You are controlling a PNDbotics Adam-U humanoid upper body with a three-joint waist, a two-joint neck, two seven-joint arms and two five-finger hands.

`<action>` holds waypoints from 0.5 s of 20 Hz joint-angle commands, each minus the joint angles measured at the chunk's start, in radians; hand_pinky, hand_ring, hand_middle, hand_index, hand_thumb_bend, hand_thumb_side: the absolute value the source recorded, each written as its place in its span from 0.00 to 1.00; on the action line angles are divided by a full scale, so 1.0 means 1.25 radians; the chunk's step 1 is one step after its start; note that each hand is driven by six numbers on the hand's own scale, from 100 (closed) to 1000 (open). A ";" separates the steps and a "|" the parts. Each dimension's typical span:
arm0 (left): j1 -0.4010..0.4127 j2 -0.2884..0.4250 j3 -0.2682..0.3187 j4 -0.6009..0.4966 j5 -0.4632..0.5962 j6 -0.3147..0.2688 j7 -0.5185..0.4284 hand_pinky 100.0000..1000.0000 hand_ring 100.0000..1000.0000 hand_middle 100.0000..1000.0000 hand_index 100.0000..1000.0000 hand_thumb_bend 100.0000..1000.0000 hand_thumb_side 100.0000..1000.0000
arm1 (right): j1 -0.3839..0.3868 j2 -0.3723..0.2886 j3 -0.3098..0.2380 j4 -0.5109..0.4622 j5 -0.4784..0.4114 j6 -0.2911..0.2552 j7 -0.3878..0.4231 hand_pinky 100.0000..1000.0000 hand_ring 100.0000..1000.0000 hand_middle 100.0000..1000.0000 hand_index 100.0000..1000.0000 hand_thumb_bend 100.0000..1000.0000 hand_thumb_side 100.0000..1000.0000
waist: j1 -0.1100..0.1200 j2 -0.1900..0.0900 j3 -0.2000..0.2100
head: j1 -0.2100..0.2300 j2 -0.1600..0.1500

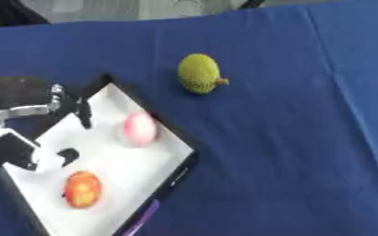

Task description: Pick up objects on the table and place them in the box.

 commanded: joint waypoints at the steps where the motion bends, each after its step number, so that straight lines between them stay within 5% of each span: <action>1: 0.011 0.042 0.093 -0.011 0.108 -0.060 0.207 0.79 0.79 0.73 0.79 0.13 0.45 | -0.011 -0.034 -0.010 -0.026 0.002 -0.006 0.003 0.87 0.87 0.84 0.88 0.00 0.57 | 0.006 -0.017 0.002 | -0.013 -0.011; 5: 0.106 0.041 0.180 -0.011 0.217 -0.143 0.355 0.79 0.78 0.71 0.80 0.13 0.55 | -0.026 -0.069 -0.003 -0.049 0.013 0.000 0.020 0.87 0.87 0.84 0.88 0.00 0.53 | 0.003 -0.018 0.001 | -0.027 -0.014; 6: 0.136 0.034 0.204 -0.011 0.243 -0.146 0.382 0.79 0.78 0.70 0.80 0.01 0.56 | -0.031 -0.084 -0.001 -0.051 0.020 -0.001 0.027 0.87 0.87 0.84 0.88 0.00 0.59 | 0.002 -0.017 0.000 | -0.028 -0.015; 7: 0.168 0.023 0.227 -0.011 0.268 -0.146 0.409 0.79 0.78 0.69 0.80 0.16 0.60 | -0.036 -0.101 0.002 -0.052 0.030 -0.003 0.037 0.87 0.88 0.85 0.88 0.00 0.51 | 0.001 -0.016 -0.001 | -0.029 -0.015; 10: 0.257 -0.036 0.295 -0.011 0.325 -0.134 0.489 0.79 0.77 0.68 0.81 0.25 0.61 | -0.054 -0.161 0.009 -0.053 0.058 -0.008 0.075 0.88 0.89 0.86 0.89 0.00 0.47 | -0.004 -0.013 0.001 | -0.033 -0.012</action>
